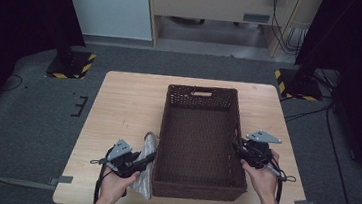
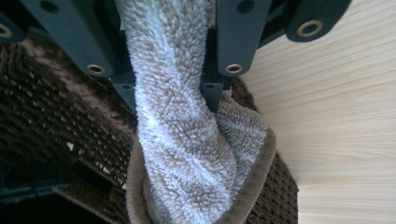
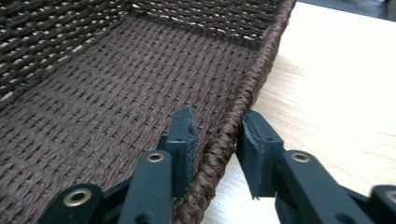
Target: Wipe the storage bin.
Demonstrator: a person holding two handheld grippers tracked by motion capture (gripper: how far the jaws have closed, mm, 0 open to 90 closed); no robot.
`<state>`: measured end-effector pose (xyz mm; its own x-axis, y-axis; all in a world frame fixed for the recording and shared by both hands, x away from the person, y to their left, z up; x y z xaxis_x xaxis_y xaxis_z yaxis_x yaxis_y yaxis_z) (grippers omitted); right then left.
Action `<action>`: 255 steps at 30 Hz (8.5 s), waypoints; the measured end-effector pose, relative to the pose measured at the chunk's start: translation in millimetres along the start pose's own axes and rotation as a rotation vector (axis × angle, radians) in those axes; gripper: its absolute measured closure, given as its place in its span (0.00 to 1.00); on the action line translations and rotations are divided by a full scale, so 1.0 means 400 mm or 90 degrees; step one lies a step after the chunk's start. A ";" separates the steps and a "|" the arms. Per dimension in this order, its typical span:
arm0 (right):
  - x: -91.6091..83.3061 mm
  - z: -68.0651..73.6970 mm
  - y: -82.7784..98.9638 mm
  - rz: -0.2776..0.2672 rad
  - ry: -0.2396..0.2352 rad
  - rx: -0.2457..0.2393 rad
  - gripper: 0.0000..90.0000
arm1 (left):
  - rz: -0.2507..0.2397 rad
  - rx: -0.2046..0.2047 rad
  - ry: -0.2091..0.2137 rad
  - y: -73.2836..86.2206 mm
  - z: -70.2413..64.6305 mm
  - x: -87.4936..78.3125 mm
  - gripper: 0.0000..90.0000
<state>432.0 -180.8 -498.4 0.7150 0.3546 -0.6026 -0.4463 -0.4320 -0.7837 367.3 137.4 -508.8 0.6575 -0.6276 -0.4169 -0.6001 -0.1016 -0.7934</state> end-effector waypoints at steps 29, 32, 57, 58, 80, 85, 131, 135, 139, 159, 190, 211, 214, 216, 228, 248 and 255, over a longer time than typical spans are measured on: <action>-0.024 -0.036 -0.034 -0.058 -0.007 0.017 0.66 | -0.017 0.018 -0.004 -0.033 0.035 -0.034 0.76; -0.047 -0.025 -0.033 -0.054 -0.025 -0.003 0.66 | -0.018 0.021 0.016 -0.026 0.002 -0.064 0.75; -0.013 -0.037 -0.020 -0.045 0.033 0.015 0.80 | 0.074 0.041 -0.037 0.100 0.031 0.034 0.77; -0.013 -0.037 -0.020 -0.045 0.032 0.016 0.80 | 0.081 0.032 -0.041 0.109 0.036 0.038 0.77; -0.015 -0.034 -0.015 -0.037 0.022 0.000 0.75 | 0.037 0.008 -0.012 0.076 -0.031 -0.050 0.76; -0.014 -0.033 -0.014 -0.036 0.022 -0.003 0.75 | 0.075 0.009 -0.032 0.119 0.004 -0.017 0.76; -0.053 -0.128 0.003 -0.081 0.051 0.025 0.52 | 0.068 -0.025 -0.328 0.013 0.427 -0.154 0.66; -0.048 -0.131 0.008 -0.078 0.052 0.023 0.51 | 0.058 -0.027 -0.326 0.014 0.431 -0.153 0.55; -0.051 -0.136 0.009 -0.078 0.054 0.028 0.50 | 0.033 -0.033 -0.317 -0.002 0.421 -0.163 0.41; -0.056 -0.166 0.030 -0.073 0.061 0.053 0.48 | -0.063 0.034 -0.187 -0.116 0.179 -0.137 0.33; -0.062 -0.182 0.037 -0.075 0.067 0.050 0.49 | 0.021 0.087 -0.085 -0.091 -0.055 0.095 0.40; -0.062 -0.139 0.004 -0.094 0.039 0.033 0.49 | 0.064 0.091 -0.086 -0.074 -0.008 0.080 0.72; -0.061 -0.134 0.000 -0.095 0.033 0.032 0.49 | 0.072 0.082 -0.058 -0.080 0.013 0.072 0.72; -0.061 -0.131 -0.003 -0.097 0.030 0.029 0.49 | 0.070 0.078 -0.042 -0.083 0.022 0.070 0.71; -0.064 -0.129 -0.013 -0.106 0.029 0.032 0.49 | 0.022 0.090 -0.071 -0.122 -0.008 0.030 0.53; -0.053 -0.109 -0.034 -0.115 0.010 0.019 0.51 | 0.055 0.057 -0.093 -0.052 -0.005 0.021 0.70; -0.036 -0.114 -0.053 -0.115 0.015 0.019 0.51 | 0.056 0.062 -0.115 -0.075 0.045 0.001 0.71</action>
<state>455.6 -214.4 -466.3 0.7969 0.4053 -0.4480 -0.3244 -0.3384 -0.8833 393.7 154.0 -493.3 0.6806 -0.4817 -0.5521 -0.6180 0.0274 -0.7857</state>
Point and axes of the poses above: each handheld gripper's, and its own axes: x roughly forward along the jaws, y roughly out of its underside, z roughly to its left, the point moved 8 cm from there along x, roughly forward along the jaws, and after that the axes turned 11 degrees about -x, right-handed, at the moved point
